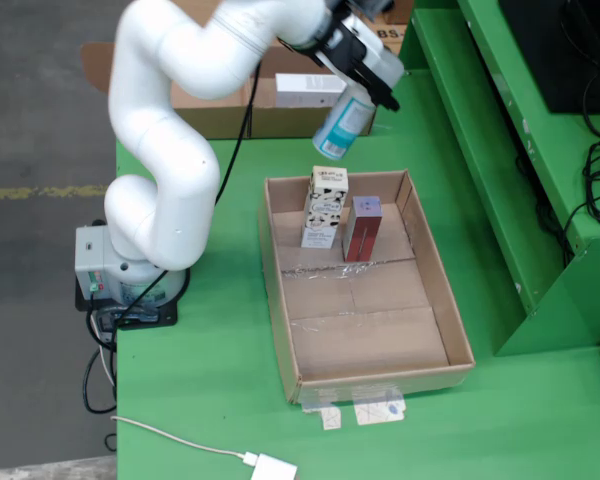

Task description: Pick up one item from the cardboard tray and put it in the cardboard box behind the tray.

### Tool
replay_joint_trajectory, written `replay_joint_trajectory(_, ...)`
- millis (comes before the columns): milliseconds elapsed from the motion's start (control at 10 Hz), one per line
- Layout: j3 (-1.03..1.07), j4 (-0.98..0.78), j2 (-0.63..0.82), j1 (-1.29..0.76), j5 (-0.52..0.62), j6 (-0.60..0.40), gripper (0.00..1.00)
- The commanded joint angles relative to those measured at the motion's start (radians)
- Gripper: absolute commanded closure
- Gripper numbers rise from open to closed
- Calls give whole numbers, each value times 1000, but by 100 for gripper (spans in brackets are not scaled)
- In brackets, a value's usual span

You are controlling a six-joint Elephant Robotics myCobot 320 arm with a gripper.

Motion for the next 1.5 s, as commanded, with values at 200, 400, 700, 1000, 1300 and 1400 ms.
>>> replay_joint_trajectory(200, 34, -270, 154, 835, -82, 75, 100)
replay_joint_trajectory(400, 34, -189, 41, 921, -78, 21, 100)
replay_joint_trajectory(700, 34, -60, -116, 995, -59, -30, 100)
replay_joint_trajectory(1000, 34, 151, -293, 1027, -50, -119, 100)
replay_joint_trajectory(1300, 34, 329, -447, 1111, -46, -220, 100)
replay_joint_trajectory(1400, 34, 329, -447, 1111, -46, -220, 100)
